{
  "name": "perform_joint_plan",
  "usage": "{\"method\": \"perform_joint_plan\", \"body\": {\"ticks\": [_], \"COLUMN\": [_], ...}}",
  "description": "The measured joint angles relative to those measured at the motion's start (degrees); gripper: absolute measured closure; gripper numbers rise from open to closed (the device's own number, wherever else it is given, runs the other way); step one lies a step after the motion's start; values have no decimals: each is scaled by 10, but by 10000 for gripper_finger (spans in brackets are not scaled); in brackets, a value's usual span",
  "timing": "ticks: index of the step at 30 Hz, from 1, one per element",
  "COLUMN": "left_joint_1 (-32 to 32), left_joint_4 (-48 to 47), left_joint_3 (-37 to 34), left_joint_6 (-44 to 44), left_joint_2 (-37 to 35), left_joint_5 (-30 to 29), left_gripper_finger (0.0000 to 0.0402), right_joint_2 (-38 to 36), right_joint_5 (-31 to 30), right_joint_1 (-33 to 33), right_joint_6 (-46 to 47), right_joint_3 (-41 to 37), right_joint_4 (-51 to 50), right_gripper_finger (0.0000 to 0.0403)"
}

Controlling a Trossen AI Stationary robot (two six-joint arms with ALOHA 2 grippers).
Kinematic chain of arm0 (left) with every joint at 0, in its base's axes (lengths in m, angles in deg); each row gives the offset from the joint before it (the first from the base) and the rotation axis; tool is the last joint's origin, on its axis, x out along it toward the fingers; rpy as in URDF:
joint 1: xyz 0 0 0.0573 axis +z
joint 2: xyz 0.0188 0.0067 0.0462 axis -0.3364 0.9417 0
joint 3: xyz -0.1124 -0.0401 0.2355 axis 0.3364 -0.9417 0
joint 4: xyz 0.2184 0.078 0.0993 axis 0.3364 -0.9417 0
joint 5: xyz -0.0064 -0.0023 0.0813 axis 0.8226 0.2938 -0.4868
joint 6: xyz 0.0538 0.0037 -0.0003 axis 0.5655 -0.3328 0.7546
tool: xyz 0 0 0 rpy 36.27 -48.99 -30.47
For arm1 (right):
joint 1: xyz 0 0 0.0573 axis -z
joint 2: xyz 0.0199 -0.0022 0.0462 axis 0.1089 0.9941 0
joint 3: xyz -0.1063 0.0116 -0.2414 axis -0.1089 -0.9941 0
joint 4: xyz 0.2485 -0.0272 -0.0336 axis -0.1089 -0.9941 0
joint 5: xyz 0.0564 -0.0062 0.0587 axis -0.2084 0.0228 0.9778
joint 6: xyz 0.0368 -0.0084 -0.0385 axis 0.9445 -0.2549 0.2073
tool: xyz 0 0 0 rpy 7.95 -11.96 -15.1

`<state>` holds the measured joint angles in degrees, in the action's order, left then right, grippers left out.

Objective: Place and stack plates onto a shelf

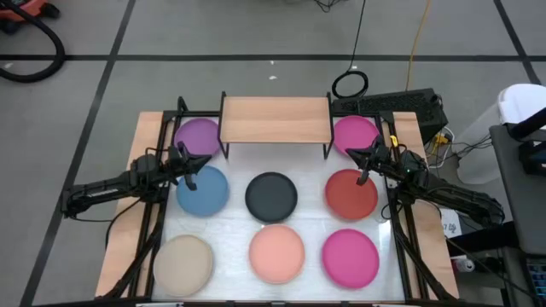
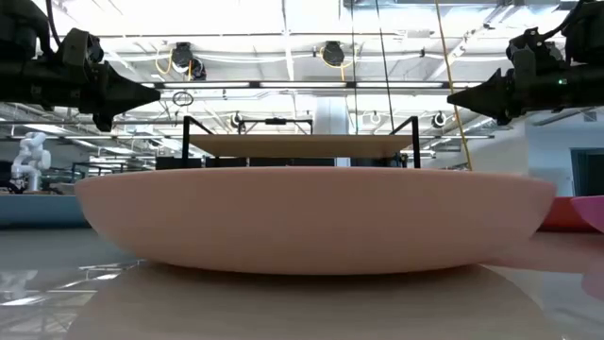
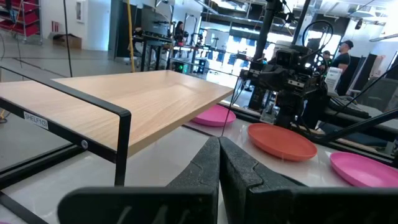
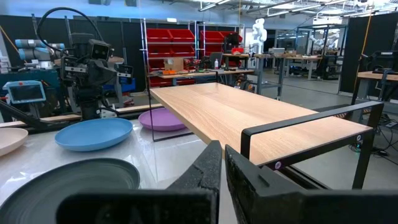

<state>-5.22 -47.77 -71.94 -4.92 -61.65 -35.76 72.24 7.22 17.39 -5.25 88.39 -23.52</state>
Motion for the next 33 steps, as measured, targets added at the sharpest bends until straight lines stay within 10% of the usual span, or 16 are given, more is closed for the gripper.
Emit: {"method": "perform_joint_plan", "body": {"ticks": [33], "left_joint_1": [0], "left_joint_4": [0], "left_joint_3": [0], "left_joint_6": [0], "left_joint_2": [0], "left_joint_5": [0], "left_gripper_finger": [398], "right_joint_2": [0], "right_joint_5": [0], "right_joint_1": [0], "right_joint_6": [-1], "right_joint_3": [0], "right_joint_4": [32], "right_gripper_finger": [394]}}
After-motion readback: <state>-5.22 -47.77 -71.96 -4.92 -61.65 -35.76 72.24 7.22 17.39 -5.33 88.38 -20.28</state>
